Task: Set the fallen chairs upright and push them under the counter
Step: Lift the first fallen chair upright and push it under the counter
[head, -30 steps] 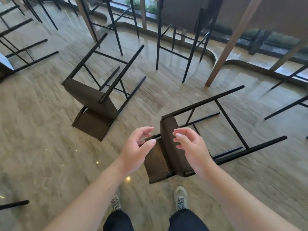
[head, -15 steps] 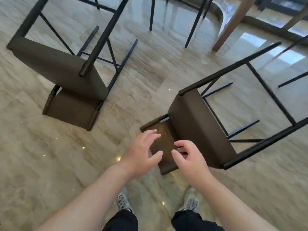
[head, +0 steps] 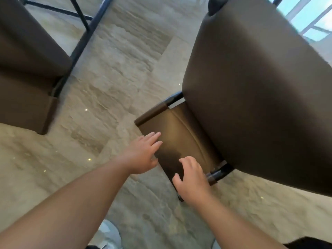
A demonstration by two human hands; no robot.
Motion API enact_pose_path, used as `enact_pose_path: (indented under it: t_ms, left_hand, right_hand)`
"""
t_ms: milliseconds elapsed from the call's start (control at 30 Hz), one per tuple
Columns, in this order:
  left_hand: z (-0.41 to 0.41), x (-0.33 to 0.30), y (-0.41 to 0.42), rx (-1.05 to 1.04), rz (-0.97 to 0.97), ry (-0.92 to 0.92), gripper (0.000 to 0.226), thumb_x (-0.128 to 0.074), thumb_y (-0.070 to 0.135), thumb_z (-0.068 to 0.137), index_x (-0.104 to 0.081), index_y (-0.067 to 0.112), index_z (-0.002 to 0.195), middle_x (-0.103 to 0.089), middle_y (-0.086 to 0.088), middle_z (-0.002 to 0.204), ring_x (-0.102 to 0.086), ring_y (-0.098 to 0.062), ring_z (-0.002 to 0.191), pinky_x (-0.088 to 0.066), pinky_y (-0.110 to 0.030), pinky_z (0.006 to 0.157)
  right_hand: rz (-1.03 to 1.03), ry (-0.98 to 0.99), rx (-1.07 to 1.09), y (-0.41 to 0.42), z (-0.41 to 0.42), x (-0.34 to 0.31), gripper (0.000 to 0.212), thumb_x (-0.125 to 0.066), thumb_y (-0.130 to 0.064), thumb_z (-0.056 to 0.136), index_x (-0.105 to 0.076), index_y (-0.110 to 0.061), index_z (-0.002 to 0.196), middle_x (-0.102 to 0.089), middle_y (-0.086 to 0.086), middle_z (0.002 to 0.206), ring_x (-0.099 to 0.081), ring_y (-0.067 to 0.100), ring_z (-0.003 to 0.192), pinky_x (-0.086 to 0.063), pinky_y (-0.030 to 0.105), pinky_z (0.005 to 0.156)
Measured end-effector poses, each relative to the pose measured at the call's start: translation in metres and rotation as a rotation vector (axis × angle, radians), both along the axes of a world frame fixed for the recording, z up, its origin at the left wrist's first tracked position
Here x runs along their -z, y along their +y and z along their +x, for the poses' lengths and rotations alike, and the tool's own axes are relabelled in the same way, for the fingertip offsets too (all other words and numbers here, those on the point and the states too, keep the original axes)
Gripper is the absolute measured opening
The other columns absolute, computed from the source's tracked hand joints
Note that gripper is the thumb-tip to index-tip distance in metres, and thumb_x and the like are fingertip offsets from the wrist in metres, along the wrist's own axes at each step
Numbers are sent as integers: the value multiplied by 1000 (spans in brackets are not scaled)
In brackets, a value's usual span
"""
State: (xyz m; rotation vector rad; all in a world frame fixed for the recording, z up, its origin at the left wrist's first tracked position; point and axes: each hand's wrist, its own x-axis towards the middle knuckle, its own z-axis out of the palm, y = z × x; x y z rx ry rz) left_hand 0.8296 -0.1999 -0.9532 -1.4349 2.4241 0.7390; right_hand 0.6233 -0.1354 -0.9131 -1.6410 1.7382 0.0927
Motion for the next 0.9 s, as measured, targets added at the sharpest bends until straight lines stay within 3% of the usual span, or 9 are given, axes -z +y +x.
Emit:
enact_pose_path:
  t_ms: [200,333,467,533,633,767,900]
  left_hand:
    - [3,114,0,296,-113,-146,80,-47,51,89,-15,22,157,-4,-8,166,-6,-26,152,-15,-45,119]
    - [2,139,-9,351,-290,-159,92,-60,55,83,-14,22,156,-16,-13,164,-19,-33,149,-27,-51,115]
    - [-3,144,-19,326,-310,-181,89,-53,40,87,0,20,156,-10,-15,164,-15,-38,149,-26,-55,113]
    - [-7,147,-21,322,-302,-199,84,-44,30,91,10,22,155,-2,-14,165,-7,-40,150,-25,-59,112]
    - [-12,148,-26,318,-310,-198,77,-36,24,95,14,23,154,1,-15,165,-3,-45,149,-26,-63,110]
    - [-14,151,-27,330,-343,-184,70,-38,23,97,-2,20,157,-9,-19,164,-12,-50,146,-31,-67,107]
    - [-17,148,-26,347,-330,-218,65,-21,21,97,5,19,156,1,-20,164,-6,-52,147,-29,-68,109]
  right_hand:
    - [-17,126,-90,19,5,123,66,-57,-38,87,-33,-22,147,-25,4,157,-23,21,144,-27,38,114]
    - [-146,214,-104,30,12,152,81,-81,-39,63,-55,-14,135,-46,17,146,-45,34,134,-40,48,107]
    - [-178,266,-109,37,21,161,93,-88,-41,52,-56,-14,136,-48,19,145,-47,35,133,-39,51,105]
    - [-187,280,-129,35,26,164,96,-87,-39,55,-52,-14,140,-44,19,148,-42,34,137,-33,52,108]
    - [-204,318,-157,28,34,172,93,-75,-39,75,-29,-18,153,-23,15,160,-17,32,148,-11,52,116]
    - [-233,349,-117,15,45,180,96,-81,-44,67,-40,-14,148,-34,17,156,-30,34,144,-18,59,112]
    - [-166,341,-113,8,49,186,96,-59,-43,91,8,-15,155,15,13,162,23,34,144,25,59,107]
